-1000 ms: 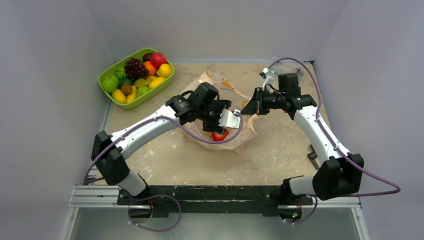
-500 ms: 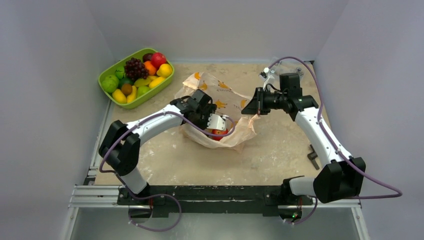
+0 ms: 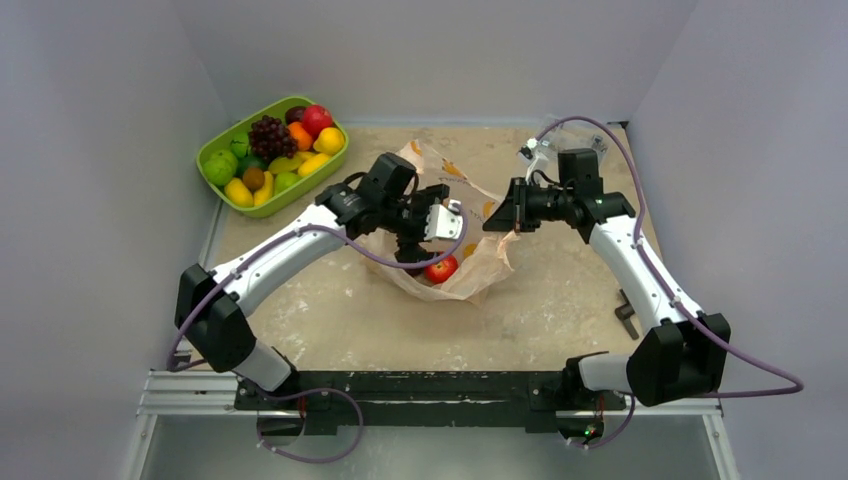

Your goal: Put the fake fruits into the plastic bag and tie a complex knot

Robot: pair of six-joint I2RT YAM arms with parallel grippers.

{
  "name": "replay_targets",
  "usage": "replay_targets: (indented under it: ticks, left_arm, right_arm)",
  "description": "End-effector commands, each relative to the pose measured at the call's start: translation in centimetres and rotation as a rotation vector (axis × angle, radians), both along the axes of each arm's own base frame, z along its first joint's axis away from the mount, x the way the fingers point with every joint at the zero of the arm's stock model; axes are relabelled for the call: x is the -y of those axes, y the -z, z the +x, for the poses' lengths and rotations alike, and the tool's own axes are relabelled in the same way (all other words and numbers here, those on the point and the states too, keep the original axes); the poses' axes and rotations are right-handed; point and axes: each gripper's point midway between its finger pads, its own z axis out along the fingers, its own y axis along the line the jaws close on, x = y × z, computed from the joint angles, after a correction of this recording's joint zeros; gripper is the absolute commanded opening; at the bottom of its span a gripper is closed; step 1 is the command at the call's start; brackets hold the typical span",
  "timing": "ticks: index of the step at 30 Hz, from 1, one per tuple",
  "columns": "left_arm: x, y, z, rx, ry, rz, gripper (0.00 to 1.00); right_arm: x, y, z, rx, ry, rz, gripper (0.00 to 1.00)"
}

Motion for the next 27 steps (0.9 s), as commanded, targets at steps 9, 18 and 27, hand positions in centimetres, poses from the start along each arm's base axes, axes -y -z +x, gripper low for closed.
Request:
replay_targets:
  ticks: [9,18,27]
  left_arm:
    - [1.8,-24.2,-3.6,-0.236,-0.162,-0.744,1.00]
    - [-21.9,-21.2,8.5,-0.278,-1.131,-0.861,0.99]
    - [-39.9,-6.2,14.0,-0.202,-1.526,-0.327,0.85]
  right_arm:
    - [-0.1,-0.7,0.1,0.032,-0.002,0.017,0.00]
    - [-0.2,-1.4,0.2,0.052,-0.006,0.029,0.00]
    - [-0.3,-1.0,0.0,0.037,-0.011,0.036,0.00]
